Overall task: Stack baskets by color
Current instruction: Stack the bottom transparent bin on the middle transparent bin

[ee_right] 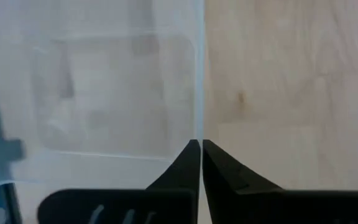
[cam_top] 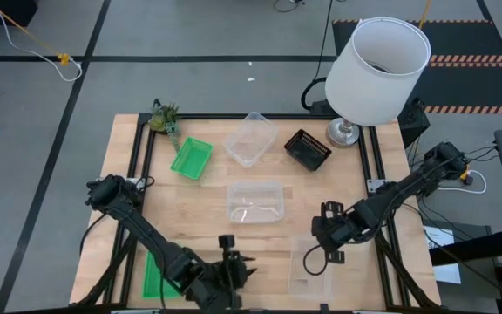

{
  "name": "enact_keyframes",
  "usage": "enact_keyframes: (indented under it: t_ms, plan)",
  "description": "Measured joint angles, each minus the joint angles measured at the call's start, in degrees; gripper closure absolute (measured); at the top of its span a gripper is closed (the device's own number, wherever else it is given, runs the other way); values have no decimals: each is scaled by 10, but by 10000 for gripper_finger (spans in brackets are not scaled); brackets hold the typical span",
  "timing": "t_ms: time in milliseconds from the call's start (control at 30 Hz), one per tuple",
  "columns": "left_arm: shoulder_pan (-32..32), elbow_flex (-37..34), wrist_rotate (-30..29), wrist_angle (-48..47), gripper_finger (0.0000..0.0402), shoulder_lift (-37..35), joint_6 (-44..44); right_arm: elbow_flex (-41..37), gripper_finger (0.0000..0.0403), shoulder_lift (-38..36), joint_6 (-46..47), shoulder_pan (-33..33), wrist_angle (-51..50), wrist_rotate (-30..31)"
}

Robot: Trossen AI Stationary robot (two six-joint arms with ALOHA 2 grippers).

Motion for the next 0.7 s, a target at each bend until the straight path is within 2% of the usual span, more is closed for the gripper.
enact_keyframes:
  t_ms: [267, 467, 567, 700]
  plan:
    - [32, 0, 10, 50, 282, 0, 4, 0, 402, -53, -12, 24, 122, 7]
    - [34, 0, 11, 119, 278, 0, 43, 0, 402, -87, -12, 24, 119, 100]
    - [37, 0, 10, 135, 257, 0, 43, 0, 402, -105, -8, 24, 118, 145]
    - [38, 0, -10, 148, 204, 0, 54, 0, 402, -123, -8, 24, 117, 202]
